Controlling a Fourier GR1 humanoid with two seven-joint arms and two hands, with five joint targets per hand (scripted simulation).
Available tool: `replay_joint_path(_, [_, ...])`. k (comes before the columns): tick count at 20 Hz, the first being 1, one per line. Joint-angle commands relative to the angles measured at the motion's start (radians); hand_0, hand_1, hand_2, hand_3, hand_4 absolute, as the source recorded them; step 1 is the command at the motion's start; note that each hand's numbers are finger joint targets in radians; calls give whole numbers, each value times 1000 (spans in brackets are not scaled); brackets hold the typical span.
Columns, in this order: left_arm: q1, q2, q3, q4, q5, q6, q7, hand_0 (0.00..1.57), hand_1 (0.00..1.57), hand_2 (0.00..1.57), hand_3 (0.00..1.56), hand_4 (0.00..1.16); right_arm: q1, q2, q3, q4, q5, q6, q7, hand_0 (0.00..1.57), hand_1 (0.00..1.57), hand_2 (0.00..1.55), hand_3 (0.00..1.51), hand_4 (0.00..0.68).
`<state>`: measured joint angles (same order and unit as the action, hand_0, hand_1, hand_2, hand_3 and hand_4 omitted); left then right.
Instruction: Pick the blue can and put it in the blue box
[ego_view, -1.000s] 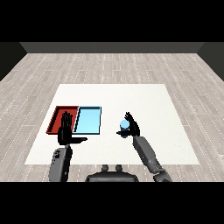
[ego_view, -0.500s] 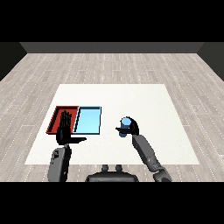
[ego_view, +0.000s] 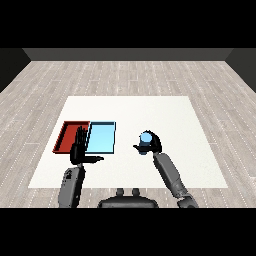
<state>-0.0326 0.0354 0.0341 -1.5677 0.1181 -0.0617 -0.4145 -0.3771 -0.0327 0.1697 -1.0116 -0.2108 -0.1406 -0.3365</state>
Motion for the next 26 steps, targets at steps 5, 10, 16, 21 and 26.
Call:
replay_joint_path(5, [-5, -35, -127, 41, -36, 66, 26, 0, 0, 0, 0, 0, -19, 18, 12, -189, 40, -23, 79, 1493, 1493, 1451, 1405, 648])
replay_joint_path(10, [-54, -35, -141, 107, 3, 19, 57, 0, 0, 0, 0, 0, -79, 26, 12, -224, 61, -5, 86, 1440, 1440, 1444, 1421, 665])
replay_joint_path(16, [-107, -35, -120, 160, 1, 24, 80, 0, 0, 0, 0, 0, -39, 32, 28, -247, 80, 3, 48, 1431, 1431, 1437, 1412, 654])
replay_joint_path(21, [-175, -35, -211, 246, 17, 96, 41, 0, 0, 0, 0, 0, -107, 33, 29, -177, 56, -8, 13, 1431, 1431, 1437, 1412, 654])
replay_joint_path(26, [-186, -35, -341, 217, 22, 219, 70, 0, 0, 0, 0, 0, -82, 33, 61, -236, 55, -31, 76, 1423, 1423, 1438, 1409, 666])
